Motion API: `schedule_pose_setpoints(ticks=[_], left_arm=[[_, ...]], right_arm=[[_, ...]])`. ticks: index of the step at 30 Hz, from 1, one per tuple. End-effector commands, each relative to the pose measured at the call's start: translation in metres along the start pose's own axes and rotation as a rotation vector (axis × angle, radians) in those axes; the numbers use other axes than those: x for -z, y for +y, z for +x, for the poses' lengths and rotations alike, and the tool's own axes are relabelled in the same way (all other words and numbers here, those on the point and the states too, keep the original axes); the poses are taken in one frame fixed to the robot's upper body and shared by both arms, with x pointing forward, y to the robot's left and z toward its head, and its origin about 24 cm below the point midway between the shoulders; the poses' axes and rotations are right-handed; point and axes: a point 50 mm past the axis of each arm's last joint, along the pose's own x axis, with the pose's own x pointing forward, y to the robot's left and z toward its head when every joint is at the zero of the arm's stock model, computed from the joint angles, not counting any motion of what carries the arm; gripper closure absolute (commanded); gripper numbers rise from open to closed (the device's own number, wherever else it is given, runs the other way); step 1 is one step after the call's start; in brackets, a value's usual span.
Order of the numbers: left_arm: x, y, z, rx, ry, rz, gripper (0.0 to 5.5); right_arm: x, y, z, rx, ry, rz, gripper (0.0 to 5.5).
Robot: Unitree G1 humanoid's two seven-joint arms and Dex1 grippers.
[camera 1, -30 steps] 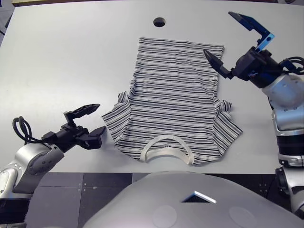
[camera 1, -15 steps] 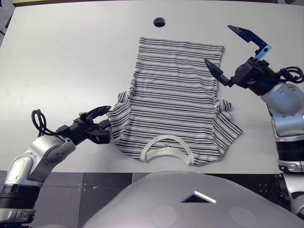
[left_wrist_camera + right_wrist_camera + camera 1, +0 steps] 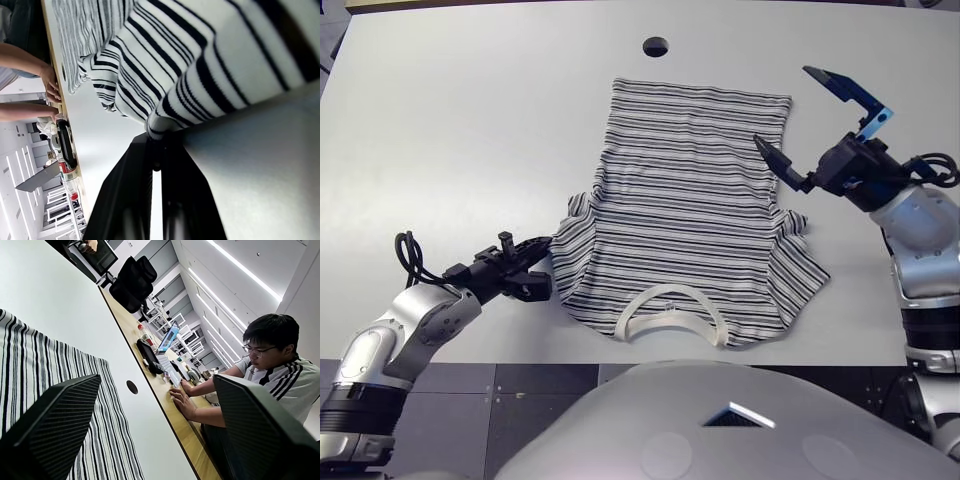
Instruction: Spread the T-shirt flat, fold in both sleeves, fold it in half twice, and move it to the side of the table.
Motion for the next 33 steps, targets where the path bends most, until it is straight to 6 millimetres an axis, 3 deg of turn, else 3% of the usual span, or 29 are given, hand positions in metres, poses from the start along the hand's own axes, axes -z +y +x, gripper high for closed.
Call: schedule_pose_setpoints(ticks=[1,4,10,18,23,27,33], left_arm=[[-0.007,-0.006,-0.001,-0.022,-0.017,-0.023,5.39],[-0.025,0.02,-0.002,-0.258,-0.076,-0.074,5.39],[-0.042,0.034,-0.008,-0.397,-0.117,-0.101,5.39],[-0.052,0.033,-0.001,-0.376,-0.178,-0.063,5.39],[-0.077,0.03,0.023,-0.302,-0.333,-0.032,5.39],[-0.082,0.035,0.035,-0.301,-0.37,-0.007,5.39],[-0.076,0.03,0.035,-0.236,-0.347,-0.015,4.37]], right_arm=[[-0.001,-0.003,-0.002,0.006,0.001,-0.001,1.34],[0.001,-0.003,-0.006,0.014,0.015,0.006,1.34],[0.008,-0.004,-0.017,0.025,0.065,0.012,1.34],[0.01,-0.005,-0.025,0.033,0.091,0.021,1.34],[0.012,-0.007,-0.027,0.041,0.101,0.019,1.34],[0.014,-0.008,-0.036,0.037,0.133,0.007,1.34],[0.018,-0.015,-0.059,0.032,0.222,-0.025,1.34]])
